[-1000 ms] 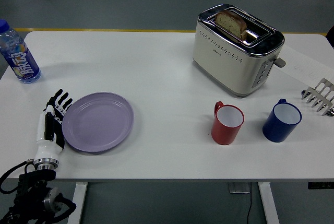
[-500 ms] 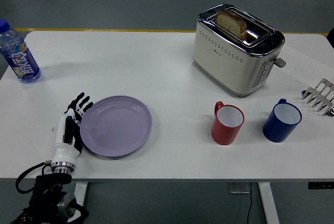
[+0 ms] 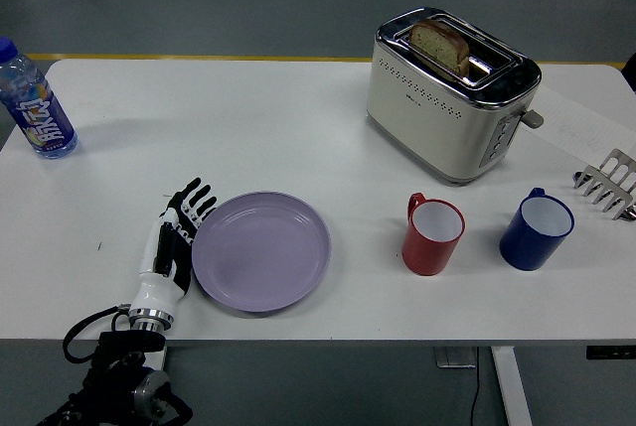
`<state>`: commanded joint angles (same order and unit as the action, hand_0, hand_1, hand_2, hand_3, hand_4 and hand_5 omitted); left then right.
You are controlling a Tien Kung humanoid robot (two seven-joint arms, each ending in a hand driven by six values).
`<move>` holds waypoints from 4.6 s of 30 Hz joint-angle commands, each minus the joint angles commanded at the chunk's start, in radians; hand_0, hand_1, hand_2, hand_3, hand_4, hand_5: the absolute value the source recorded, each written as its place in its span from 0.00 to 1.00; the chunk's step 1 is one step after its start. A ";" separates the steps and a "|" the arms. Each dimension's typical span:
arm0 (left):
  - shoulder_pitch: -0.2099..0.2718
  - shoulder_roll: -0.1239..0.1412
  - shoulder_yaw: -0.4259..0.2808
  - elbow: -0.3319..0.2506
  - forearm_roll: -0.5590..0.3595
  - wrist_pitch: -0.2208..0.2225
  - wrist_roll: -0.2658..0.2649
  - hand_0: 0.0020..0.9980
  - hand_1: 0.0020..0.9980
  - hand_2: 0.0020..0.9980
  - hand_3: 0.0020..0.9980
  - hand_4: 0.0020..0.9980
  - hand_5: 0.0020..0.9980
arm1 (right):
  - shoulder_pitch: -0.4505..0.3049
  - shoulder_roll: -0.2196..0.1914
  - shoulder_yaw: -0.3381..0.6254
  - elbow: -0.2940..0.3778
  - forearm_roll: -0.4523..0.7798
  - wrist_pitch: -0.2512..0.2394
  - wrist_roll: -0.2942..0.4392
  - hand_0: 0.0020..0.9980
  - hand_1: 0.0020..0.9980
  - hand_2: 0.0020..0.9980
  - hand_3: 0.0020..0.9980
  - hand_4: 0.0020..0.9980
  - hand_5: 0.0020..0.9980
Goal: Push plate across desktop
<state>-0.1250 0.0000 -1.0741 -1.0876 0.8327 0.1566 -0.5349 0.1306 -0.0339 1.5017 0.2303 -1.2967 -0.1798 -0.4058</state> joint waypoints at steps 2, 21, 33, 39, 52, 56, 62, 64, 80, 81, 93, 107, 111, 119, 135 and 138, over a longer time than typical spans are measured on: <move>-0.004 0.000 0.010 -0.001 -0.003 0.001 -0.001 0.81 0.84 0.86 0.85 0.52 1.00 | 0.001 0.000 0.000 0.000 0.001 0.000 0.001 0.64 0.59 0.66 0.73 0.44 0.51; -0.075 0.000 0.138 -0.002 -0.029 -0.001 -0.002 0.81 0.84 0.87 0.85 0.51 1.00 | 0.013 -0.002 0.005 -0.001 -0.012 0.005 0.003 0.64 0.59 0.65 0.73 0.44 0.51; -0.079 0.000 0.148 -0.011 -0.045 -0.002 -0.003 0.81 0.84 0.87 0.85 0.51 1.00 | 0.015 -0.001 0.006 -0.001 -0.014 0.005 0.001 0.64 0.59 0.65 0.73 0.44 0.51; -0.070 0.001 0.119 -0.046 -0.034 0.002 0.010 0.81 0.84 0.87 0.85 0.51 1.00 | 0.014 -0.001 0.006 0.000 -0.014 0.005 0.000 0.64 0.59 0.65 0.73 0.44 0.51; -0.065 0.177 -0.216 -0.119 0.062 -0.018 0.205 0.79 0.81 0.85 0.78 0.51 1.00 | 0.014 -0.006 -0.001 -0.002 0.004 -0.001 0.006 0.64 0.59 0.65 0.73 0.44 0.51; -0.045 0.266 -0.335 -0.113 0.014 -0.045 0.269 0.78 0.80 0.83 0.76 0.51 1.00 | 0.009 -0.006 -0.004 -0.001 0.015 -0.006 0.005 0.64 0.59 0.65 0.73 0.44 0.51; -0.013 0.337 -0.473 -0.090 0.086 -0.183 0.397 0.78 0.79 0.82 0.75 0.51 1.00 | 0.002 -0.004 -0.006 0.001 0.024 -0.010 0.001 0.64 0.59 0.65 0.73 0.44 0.51; -0.002 0.351 -0.512 -0.089 0.119 -0.245 0.437 0.78 0.79 0.82 0.75 0.51 1.00 | 0.000 -0.004 -0.006 0.002 0.023 -0.010 -0.001 0.64 0.59 0.65 0.73 0.44 0.51; 0.063 0.366 -0.646 -0.147 0.109 -0.327 0.478 0.77 0.79 0.79 0.74 0.54 1.00 | -0.010 -0.001 -0.002 0.004 0.015 -0.011 -0.005 0.64 0.59 0.65 0.73 0.44 0.51; 0.065 0.365 -0.649 -0.149 0.109 -0.327 0.478 0.77 0.79 0.79 0.74 0.54 1.00 | -0.009 -0.001 -0.001 0.004 0.012 -0.010 -0.006 0.64 0.59 0.65 0.73 0.44 0.51; 0.072 0.357 -0.671 -0.152 0.105 -0.311 0.473 0.77 0.79 0.78 0.73 0.55 1.00 | 0.002 -0.008 0.004 -0.001 0.015 -0.012 0.007 0.64 0.59 0.65 0.73 0.44 0.51; 0.076 0.353 -0.681 -0.144 0.106 -0.295 0.469 0.76 0.77 0.77 0.73 0.55 1.00 | 0.005 -0.012 0.002 -0.002 0.015 -0.010 0.007 0.64 0.59 0.65 0.73 0.44 0.51; 0.075 0.354 -0.684 -0.142 0.105 -0.293 0.468 0.76 0.77 0.76 0.72 0.55 1.00 | 0.005 -0.012 0.003 -0.002 0.014 -0.011 0.008 0.64 0.59 0.65 0.73 0.44 0.51; 0.072 0.356 -0.686 -0.138 0.102 -0.288 0.467 0.76 0.76 0.76 0.72 0.56 1.00 | 0.007 -0.013 0.001 -0.003 0.017 -0.011 0.010 0.64 0.59 0.65 0.73 0.44 0.51; 0.069 0.357 -0.697 -0.143 0.103 -0.279 0.463 0.76 0.75 0.73 0.72 0.56 1.00 | 0.014 -0.014 0.005 -0.002 0.014 -0.014 0.009 0.64 0.59 0.66 0.73 0.44 0.51; 0.072 0.359 -0.700 -0.147 0.103 -0.278 0.462 0.76 0.74 0.73 0.72 0.55 1.00 | 0.014 -0.013 0.006 -0.002 0.017 -0.016 0.009 0.64 0.59 0.66 0.73 0.44 0.51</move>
<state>-0.0531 0.3586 -1.7744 -1.2343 0.9352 -0.1216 -0.0731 0.1442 -0.0473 1.5075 0.2285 -1.2795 -0.1960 -0.3971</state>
